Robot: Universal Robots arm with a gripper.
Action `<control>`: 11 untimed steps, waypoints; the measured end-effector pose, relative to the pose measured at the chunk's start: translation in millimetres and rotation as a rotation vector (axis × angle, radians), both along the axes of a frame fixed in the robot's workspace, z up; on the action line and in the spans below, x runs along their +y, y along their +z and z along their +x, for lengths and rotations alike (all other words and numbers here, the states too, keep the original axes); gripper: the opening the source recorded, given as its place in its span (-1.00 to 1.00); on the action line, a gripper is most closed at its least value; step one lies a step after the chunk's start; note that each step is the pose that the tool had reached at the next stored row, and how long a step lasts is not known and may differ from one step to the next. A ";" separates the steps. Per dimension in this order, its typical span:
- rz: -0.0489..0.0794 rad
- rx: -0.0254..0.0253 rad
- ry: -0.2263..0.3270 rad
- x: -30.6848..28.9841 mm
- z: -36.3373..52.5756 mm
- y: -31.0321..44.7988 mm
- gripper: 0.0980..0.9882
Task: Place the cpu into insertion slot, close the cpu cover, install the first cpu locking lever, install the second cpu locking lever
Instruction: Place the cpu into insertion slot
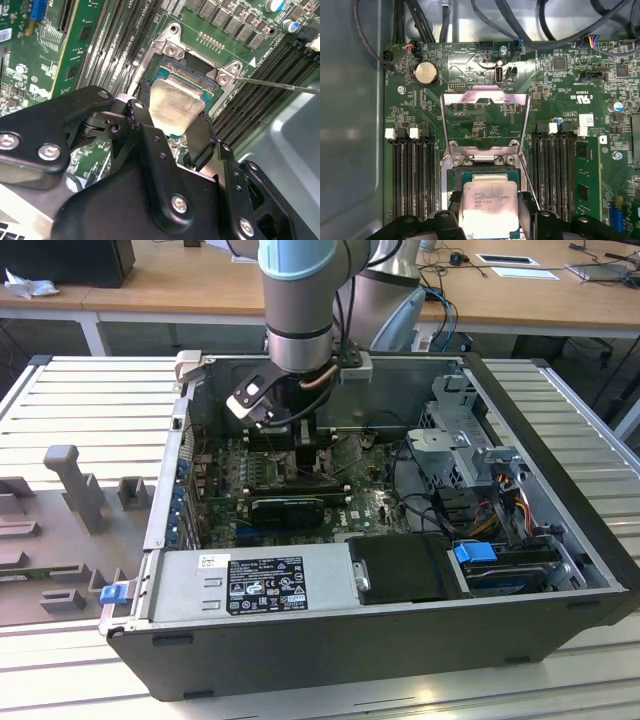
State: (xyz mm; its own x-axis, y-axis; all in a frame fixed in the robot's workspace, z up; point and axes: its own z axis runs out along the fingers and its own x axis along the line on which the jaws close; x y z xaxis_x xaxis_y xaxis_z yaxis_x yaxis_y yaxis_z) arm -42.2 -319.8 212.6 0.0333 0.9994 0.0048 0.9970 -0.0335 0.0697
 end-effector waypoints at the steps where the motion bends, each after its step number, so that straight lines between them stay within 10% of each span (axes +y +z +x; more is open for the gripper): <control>1: 0.000 0.0000 -0.001 0.0 -0.1 -1.0 -0.03; 11: 0.000 -0.0001 0.025 2.2 -0.9 -6.3 -0.03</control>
State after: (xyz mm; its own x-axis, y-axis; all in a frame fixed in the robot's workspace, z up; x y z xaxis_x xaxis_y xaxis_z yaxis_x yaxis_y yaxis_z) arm -43.1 -317.6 206.3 0.0087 1.0000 0.0049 0.9975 -0.0090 0.0697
